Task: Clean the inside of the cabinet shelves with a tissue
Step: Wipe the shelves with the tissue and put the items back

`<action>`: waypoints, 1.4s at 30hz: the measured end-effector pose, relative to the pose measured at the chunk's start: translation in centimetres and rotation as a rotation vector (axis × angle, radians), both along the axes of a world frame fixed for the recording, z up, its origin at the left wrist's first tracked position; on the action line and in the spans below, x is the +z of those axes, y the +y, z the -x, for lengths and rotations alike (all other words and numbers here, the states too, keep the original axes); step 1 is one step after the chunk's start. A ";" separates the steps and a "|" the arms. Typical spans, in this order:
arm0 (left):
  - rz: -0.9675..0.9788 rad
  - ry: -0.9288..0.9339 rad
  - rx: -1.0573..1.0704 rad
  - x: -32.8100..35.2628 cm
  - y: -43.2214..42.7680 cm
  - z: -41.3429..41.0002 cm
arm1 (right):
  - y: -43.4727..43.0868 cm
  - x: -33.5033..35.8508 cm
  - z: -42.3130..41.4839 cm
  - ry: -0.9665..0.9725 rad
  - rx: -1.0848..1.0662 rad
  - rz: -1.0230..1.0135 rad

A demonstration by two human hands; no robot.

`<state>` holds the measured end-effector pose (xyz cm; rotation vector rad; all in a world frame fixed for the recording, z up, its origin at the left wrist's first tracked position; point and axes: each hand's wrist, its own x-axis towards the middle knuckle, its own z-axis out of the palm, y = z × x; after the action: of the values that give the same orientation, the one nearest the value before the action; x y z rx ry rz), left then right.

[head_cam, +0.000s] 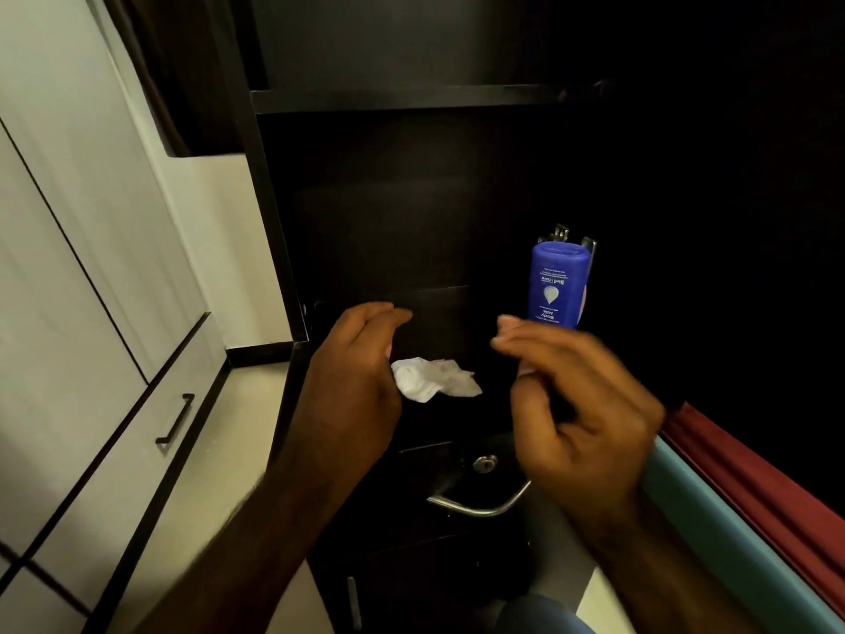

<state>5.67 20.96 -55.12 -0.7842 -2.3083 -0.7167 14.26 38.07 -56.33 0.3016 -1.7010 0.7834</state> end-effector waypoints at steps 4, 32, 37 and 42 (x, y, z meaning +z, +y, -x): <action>-0.182 0.116 -0.131 1.7 1.8 0.7 | 3.4 1.9 -0.1 0.063 -0.134 0.111; -0.375 -0.926 -0.629 4.9 13.9 8.3 | 9.2 1.6 5.8 -0.535 -0.018 0.388; -0.465 -0.880 -0.663 7.4 14.6 8.0 | 9.1 4.2 5.9 -0.402 -0.021 0.440; -0.558 -0.850 -0.795 11.3 14.4 7.9 | 8.7 8.2 5.8 -0.254 -0.001 0.462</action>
<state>-2.26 35.31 -43.81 -1.2820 -2.1664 -2.2904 8.47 46.73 -48.08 -0.1230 -1.6922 1.2243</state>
